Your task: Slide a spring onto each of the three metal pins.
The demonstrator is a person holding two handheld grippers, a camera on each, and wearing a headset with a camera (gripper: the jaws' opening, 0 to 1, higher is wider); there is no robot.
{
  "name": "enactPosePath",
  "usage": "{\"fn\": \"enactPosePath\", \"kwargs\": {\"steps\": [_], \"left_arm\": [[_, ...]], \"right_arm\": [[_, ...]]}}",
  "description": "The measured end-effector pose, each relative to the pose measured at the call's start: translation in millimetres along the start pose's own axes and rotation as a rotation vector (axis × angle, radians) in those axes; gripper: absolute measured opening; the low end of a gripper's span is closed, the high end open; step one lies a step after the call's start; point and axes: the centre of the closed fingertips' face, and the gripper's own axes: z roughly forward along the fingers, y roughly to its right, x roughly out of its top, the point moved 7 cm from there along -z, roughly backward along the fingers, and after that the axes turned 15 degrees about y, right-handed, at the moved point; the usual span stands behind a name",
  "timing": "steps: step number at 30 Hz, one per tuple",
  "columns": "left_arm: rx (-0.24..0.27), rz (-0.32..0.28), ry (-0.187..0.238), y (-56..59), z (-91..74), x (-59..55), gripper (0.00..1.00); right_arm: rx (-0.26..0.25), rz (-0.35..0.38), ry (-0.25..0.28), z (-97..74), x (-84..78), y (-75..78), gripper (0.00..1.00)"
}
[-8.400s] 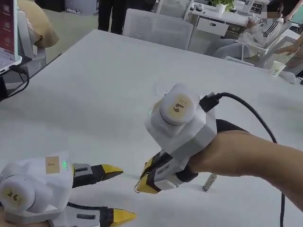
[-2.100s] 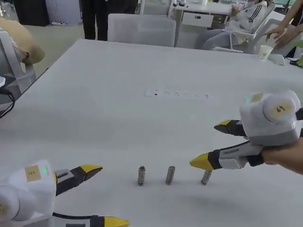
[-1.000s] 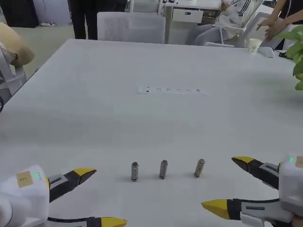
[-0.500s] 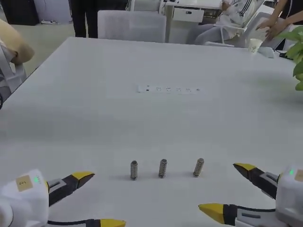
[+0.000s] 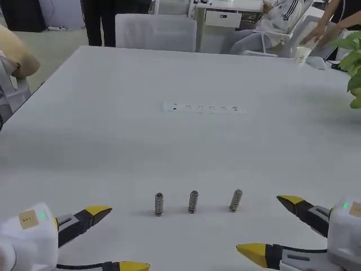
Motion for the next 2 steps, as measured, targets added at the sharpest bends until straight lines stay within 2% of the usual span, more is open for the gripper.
{"fn": "enactPosePath", "kwargs": {"steps": [2], "left_arm": [[0.0, 0.001, 0.0, 0.2, 0.1, 0.2, 0.75]], "right_arm": [[0.003, -0.001, -0.003, 0.1, -0.6, -0.1, 0.86]]}}
